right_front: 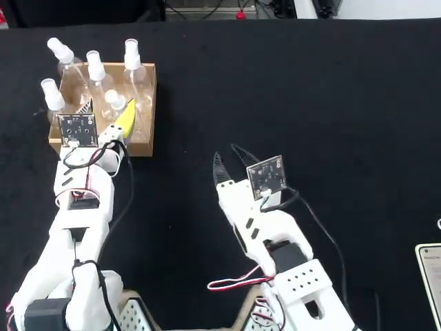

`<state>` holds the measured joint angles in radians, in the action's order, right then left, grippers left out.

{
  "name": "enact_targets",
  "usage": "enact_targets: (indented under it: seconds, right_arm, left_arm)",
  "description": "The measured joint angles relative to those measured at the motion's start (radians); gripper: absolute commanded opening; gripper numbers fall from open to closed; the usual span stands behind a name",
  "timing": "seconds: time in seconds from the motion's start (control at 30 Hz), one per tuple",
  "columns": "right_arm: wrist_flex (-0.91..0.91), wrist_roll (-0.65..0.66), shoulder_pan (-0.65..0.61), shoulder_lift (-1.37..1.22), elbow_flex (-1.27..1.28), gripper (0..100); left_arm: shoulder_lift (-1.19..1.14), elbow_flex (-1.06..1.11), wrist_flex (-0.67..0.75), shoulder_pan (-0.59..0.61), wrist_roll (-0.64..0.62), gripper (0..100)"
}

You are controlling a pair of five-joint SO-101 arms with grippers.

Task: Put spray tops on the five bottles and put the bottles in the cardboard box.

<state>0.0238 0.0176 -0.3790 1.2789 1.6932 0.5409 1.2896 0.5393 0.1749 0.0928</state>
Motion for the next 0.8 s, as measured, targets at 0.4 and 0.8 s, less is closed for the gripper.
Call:
enact_targets:
  seconds: [0.4,0.8]
  right_arm:
    - [0.000,0.000,0.000,0.000,0.000,11.0]
    - [0.000,0.000,0.000,0.000,0.000,11.0]
  left_arm:
    - [0.304,0.147,0.000,-0.011,0.000,30]
    - [0.569,0.368,-0.002,0.002,0.000,30]
